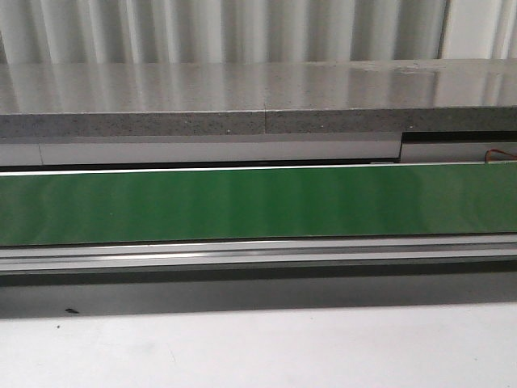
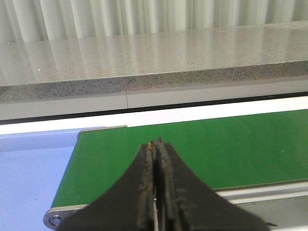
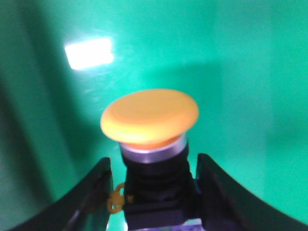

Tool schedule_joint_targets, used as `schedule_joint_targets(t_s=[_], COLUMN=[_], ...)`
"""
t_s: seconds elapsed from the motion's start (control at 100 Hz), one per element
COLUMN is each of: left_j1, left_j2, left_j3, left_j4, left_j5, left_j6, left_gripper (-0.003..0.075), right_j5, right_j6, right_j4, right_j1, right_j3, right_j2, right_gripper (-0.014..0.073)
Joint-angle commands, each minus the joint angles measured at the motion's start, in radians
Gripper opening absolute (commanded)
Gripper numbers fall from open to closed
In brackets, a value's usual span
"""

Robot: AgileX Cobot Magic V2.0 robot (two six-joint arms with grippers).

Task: Move button from right to left
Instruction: 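Lift the button and place it on the conveyor belt, then release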

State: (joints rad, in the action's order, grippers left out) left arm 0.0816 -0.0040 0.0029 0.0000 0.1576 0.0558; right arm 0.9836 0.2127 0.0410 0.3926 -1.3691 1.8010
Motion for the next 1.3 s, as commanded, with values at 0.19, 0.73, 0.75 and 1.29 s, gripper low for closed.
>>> schedule_joint_targets(t_s=[0.19, 0.73, 0.75, 1.29], left_j1=[-0.001, -0.001, -0.001, -0.001], left_j2=[-0.032, -0.032, -0.032, -0.032], left_j3=[0.038, 0.038, 0.038, 0.038], left_j4=[-0.009, -0.009, -0.009, -0.009], left_j5=[-0.078, -0.078, -0.078, -0.078], left_j6=[0.002, 0.002, 0.002, 0.002], left_gripper=[-0.0020, -0.0020, -0.0020, -0.0020], right_j5=[0.074, 0.023, 0.018, -0.109], right_j6=[-0.100, -0.160, -0.156, -0.017], right_j4=[0.033, 0.036, 0.036, 0.135], right_j1=[-0.150, -0.257, -0.257, -0.304], right_j3=[-0.032, -0.033, -0.034, 0.108], right_j2=[-0.101, -0.025, -0.029, -0.368], right_gripper=[0.0167, 0.0533, 0.0563, 0.0277])
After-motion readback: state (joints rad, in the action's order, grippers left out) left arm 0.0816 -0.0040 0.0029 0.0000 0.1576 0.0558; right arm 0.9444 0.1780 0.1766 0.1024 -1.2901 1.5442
